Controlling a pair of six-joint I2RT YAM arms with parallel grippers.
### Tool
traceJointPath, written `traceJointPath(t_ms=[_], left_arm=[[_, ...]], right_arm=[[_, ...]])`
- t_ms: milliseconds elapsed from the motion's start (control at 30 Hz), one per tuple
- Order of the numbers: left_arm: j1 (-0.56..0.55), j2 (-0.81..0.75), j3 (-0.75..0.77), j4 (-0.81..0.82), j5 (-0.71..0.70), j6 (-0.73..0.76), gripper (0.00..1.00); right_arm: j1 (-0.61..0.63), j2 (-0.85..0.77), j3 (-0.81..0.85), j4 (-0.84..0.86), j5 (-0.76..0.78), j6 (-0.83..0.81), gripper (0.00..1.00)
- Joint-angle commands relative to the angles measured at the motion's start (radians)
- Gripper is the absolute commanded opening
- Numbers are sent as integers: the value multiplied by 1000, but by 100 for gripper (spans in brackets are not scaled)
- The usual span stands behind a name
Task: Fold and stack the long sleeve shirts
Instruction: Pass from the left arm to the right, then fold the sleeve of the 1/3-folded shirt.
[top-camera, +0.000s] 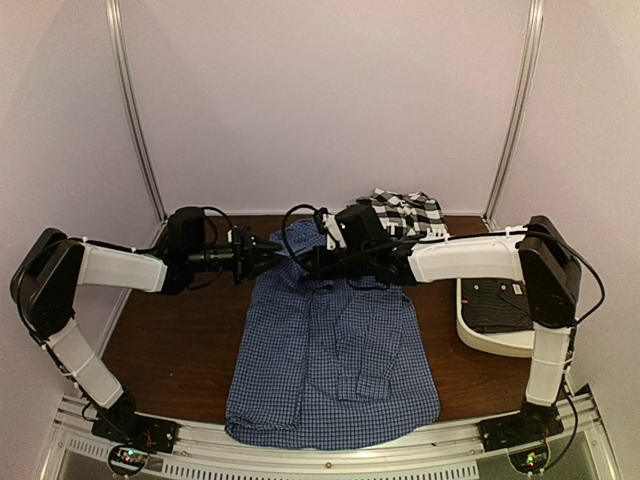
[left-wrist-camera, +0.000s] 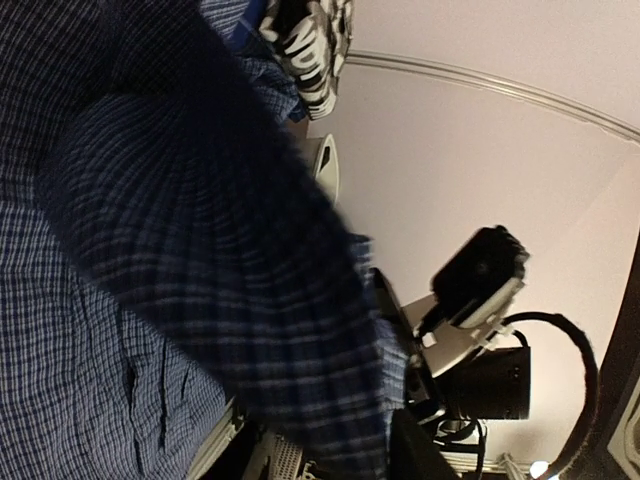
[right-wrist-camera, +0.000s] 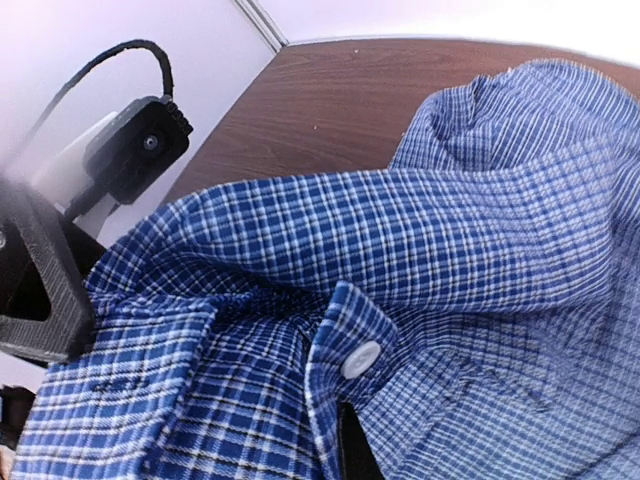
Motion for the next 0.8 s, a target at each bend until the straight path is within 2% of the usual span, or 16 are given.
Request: traceJointPath(t_ms=[0, 100, 233, 400, 633, 767], left_arm=[[25, -53, 31, -76, 30, 96, 49], [30, -72, 44, -128, 37, 152, 63], [35, -91, 64, -210, 25, 221, 70], [36, -85, 55, -263, 16, 270, 70], [40, -42, 51, -283, -9, 318, 66], [40, 29, 107, -291, -16, 351, 62]], right_arm=[[-33, -140, 135, -301, 95, -332, 0], [-40, -183, 233, -483, 198, -478, 0], [-50, -229, 350, -650, 322, -580, 0], [-97, -281, 379, -691, 376, -584, 0], [-179, -352, 256, -670, 415, -456, 0], [-180, -435, 140, -648, 443, -385, 0]])
